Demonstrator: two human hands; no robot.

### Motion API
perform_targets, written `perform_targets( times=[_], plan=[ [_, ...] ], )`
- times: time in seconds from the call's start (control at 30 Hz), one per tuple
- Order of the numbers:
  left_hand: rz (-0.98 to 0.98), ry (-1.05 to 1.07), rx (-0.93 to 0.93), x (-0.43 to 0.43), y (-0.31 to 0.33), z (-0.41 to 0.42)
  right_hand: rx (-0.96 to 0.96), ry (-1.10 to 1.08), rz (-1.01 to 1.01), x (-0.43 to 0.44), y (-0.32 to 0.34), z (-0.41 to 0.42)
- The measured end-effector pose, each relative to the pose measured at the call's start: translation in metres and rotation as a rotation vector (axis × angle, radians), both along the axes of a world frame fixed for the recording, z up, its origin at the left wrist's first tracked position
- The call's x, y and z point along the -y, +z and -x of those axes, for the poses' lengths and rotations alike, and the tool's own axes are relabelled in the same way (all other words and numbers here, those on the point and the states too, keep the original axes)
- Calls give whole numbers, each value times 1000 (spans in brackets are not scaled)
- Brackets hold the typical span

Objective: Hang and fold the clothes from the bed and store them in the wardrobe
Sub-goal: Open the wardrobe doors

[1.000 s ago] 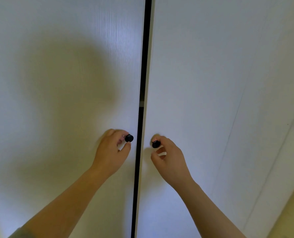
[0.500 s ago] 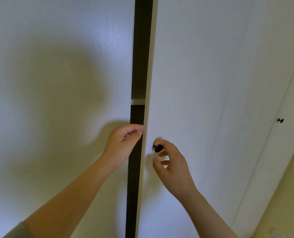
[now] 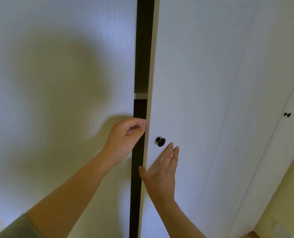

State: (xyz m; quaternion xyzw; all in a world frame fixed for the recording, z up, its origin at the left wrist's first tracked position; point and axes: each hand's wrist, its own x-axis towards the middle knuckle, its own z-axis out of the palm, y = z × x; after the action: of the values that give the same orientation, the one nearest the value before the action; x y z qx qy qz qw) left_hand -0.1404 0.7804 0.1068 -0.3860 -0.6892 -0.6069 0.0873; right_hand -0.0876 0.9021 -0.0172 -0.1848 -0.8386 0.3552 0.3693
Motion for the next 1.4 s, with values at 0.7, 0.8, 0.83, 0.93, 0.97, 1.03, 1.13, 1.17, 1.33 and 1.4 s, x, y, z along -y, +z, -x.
perform_targets(
  times=[0.7, 0.8, 0.83, 0.93, 0.97, 1.03, 1.13, 1.17, 1.33, 1.4],
  plan=[
    [142, -19, -20, -8, -33, -37, 66, 32, -20, -28, 2, -80],
    [169, -66, 48, -20, -53, -44, 61, 107, 68, -45, 4, -114],
    [176, -82, 68, -25, -58, -48, 40, 149, 102, -50, 6, -126],
    [214, -126, 108, -45, -74, -60, -58, 254, 164, -66, 15, -162],
    [228, -141, 120, -52, -78, -65, -60, 273, 181, -73, 16, -173],
    [252, -175, 138, -68, -85, -76, -35, 300, 220, -86, 17, -194],
    [277, -233, 149, -92, -92, -94, -36, 277, 242, -108, 20, -225],
    [281, -248, 151, -100, -95, -100, -42, 246, 240, -116, 20, -235],
    [306, -303, 144, -134, -100, -128, -89, 33, 263, -165, 7, -279],
    [309, -317, 149, -147, -101, -138, -109, -47, 273, -188, 2, -293]
  ],
)
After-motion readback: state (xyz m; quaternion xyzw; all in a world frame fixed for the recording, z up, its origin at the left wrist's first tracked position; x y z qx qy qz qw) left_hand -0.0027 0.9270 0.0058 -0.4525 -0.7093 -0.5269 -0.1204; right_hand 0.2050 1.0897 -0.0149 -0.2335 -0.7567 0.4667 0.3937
